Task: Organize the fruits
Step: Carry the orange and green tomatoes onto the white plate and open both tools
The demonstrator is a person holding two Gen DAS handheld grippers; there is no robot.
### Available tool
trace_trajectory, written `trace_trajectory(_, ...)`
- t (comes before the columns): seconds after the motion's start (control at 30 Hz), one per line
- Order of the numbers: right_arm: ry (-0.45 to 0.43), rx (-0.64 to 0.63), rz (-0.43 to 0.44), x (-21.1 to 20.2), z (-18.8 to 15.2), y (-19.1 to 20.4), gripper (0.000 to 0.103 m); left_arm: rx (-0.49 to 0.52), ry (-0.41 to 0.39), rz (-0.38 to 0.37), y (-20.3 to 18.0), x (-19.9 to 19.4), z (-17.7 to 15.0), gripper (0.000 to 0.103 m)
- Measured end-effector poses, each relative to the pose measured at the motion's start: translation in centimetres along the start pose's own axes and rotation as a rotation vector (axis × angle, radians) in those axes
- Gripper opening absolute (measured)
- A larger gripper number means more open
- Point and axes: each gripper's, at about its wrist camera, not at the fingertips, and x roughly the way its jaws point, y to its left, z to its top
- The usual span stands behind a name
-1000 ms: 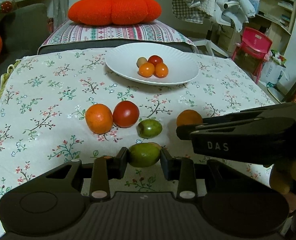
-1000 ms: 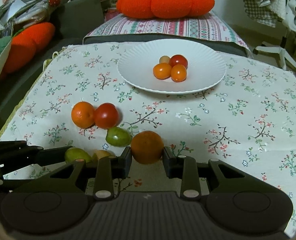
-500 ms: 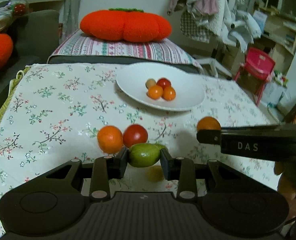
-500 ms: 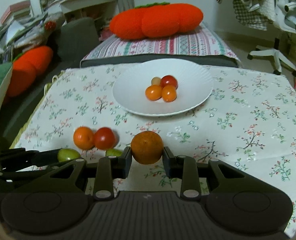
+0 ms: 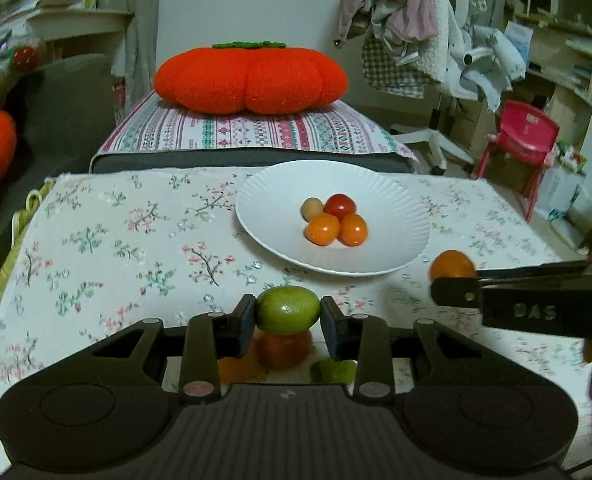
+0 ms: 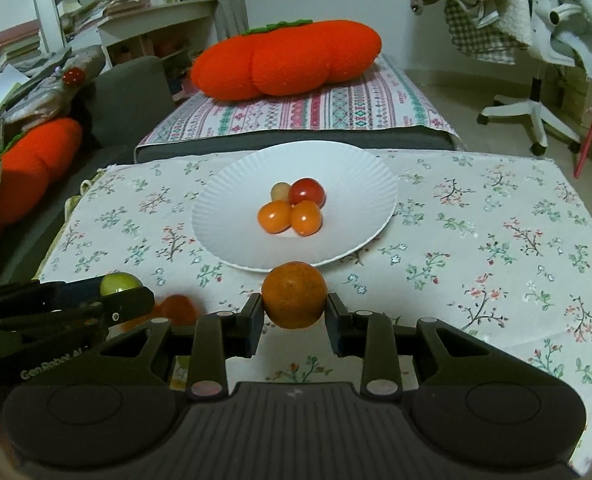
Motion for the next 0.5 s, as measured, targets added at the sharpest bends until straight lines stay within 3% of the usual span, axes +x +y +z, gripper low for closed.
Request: trace_trajectory(0.5,-0.029,-0.001,0.015,2.1,2.3,-1.2,0.029,0.044,-0.049,0.000,-0.5,3.6,2.9,0.018)
